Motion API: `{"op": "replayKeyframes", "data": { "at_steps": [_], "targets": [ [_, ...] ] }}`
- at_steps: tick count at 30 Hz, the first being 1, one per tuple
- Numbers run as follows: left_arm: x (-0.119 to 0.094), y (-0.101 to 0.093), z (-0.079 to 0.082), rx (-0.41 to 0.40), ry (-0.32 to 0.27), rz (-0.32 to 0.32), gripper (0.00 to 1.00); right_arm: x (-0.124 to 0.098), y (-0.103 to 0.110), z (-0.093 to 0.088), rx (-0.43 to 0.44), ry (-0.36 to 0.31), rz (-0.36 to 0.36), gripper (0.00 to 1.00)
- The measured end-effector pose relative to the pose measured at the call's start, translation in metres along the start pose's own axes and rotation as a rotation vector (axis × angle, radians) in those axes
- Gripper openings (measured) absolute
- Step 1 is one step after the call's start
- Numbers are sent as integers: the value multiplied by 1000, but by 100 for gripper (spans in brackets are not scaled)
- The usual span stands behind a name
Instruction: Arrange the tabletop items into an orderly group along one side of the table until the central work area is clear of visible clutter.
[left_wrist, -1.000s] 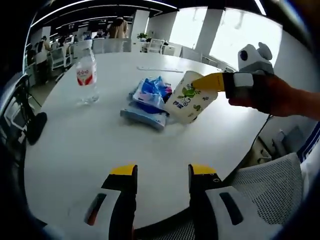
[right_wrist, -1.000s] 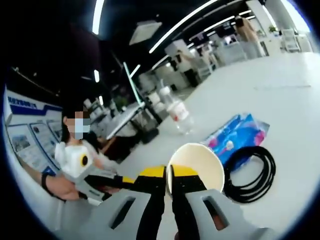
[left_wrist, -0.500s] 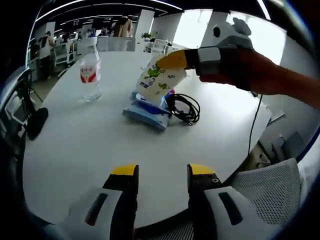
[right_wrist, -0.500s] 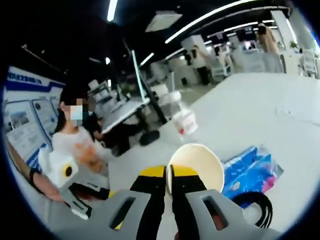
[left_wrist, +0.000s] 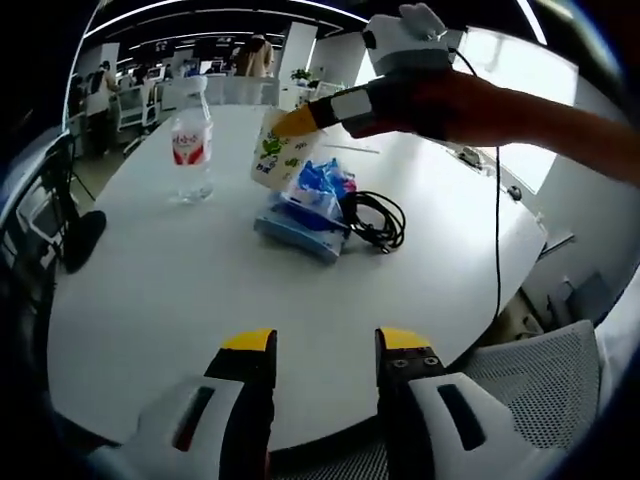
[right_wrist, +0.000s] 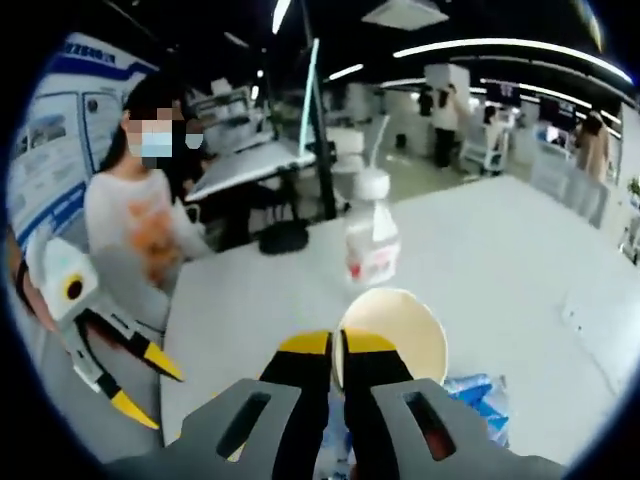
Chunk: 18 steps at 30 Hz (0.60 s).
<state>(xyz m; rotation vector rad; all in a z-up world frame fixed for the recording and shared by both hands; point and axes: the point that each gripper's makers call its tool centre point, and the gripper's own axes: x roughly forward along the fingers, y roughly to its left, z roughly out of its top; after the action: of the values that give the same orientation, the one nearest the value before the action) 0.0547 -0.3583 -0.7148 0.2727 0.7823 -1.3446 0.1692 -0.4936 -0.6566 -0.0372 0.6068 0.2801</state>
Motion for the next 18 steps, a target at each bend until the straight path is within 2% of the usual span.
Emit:
{"op": "replayKeyframes", "data": {
  "at_steps": [8, 13, 18],
  "targets": [
    [2, -2, -4, -5, 7, -2, 38, 31, 8, -10, -183, 123, 46, 1],
    [2, -3, -2, -9, 1, -1, 38, 50, -2, -15, -214, 155, 47, 1],
    [0, 0, -4, -21, -1, 6, 38, 56, -11, -13, -234, 173, 20, 1]
  ]
}}
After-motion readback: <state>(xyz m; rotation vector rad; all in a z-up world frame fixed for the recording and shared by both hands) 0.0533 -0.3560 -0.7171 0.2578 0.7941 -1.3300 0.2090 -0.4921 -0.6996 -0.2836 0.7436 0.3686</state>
